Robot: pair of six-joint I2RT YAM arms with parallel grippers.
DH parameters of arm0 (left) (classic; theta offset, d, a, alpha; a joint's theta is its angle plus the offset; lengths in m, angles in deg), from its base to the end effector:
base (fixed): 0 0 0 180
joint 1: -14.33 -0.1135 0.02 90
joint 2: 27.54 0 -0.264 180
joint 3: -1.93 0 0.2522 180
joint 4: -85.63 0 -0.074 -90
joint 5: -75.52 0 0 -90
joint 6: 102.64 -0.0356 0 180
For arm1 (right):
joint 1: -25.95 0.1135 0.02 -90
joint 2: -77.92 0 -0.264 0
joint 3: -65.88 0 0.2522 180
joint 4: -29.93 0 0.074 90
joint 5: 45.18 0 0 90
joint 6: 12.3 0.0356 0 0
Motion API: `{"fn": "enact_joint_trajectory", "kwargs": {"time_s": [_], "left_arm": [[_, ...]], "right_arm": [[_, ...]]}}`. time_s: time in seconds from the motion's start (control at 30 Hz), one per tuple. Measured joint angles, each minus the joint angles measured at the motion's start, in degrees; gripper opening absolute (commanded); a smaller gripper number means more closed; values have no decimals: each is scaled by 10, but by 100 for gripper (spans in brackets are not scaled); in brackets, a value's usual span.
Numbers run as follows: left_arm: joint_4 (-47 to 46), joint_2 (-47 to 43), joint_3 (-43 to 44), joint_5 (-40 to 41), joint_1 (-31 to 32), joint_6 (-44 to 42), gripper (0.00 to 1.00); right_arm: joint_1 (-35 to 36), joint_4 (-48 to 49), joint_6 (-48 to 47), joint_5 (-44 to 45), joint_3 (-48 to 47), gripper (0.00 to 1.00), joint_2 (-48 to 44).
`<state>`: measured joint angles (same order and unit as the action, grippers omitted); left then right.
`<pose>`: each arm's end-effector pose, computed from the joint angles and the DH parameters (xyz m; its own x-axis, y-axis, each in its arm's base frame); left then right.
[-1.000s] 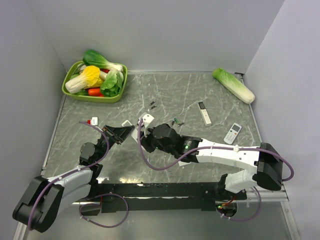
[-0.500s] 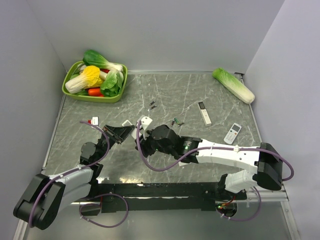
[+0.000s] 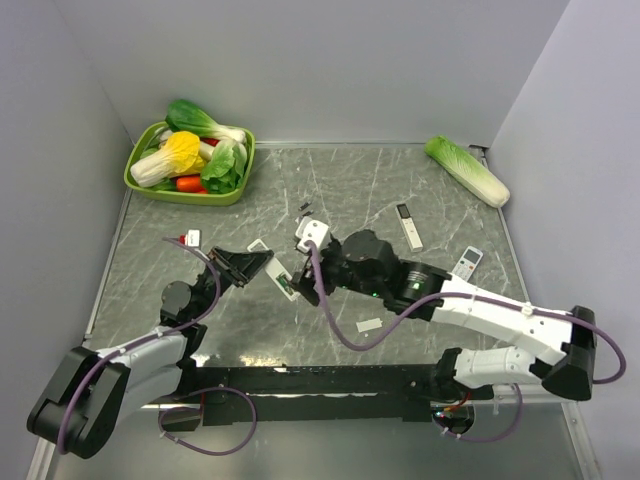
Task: Load the batteries into the remote control
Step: Load the battery into the remote control.
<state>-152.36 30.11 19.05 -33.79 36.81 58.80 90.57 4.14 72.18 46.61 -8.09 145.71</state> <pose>0.1554 -0.0771 0.2049 -0.5302 -0.7489 -0.3977 0.4705 0.1304 -0.8727 0.1185 0.2472 0.3483 -0.0575 -0.3456 -0.9366 -0.9001 0.4237 -0.1010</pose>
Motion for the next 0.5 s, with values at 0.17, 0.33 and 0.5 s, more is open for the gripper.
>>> {"fn": "enact_joint_trajectory", "kwargs": {"time_s": [0.17,0.33,0.5], "left_arm": [[9,14,23,-30,0,3,2],[38,33,55,-69,0,4,2],[66,42,81,-106,0,4,2]], "right_arm": [[-49,6,-105,-109,22,79,-58],[-73,34,-226,-232,88,70,-112],[-89,33,-296,-304,86,63,-87]]}}
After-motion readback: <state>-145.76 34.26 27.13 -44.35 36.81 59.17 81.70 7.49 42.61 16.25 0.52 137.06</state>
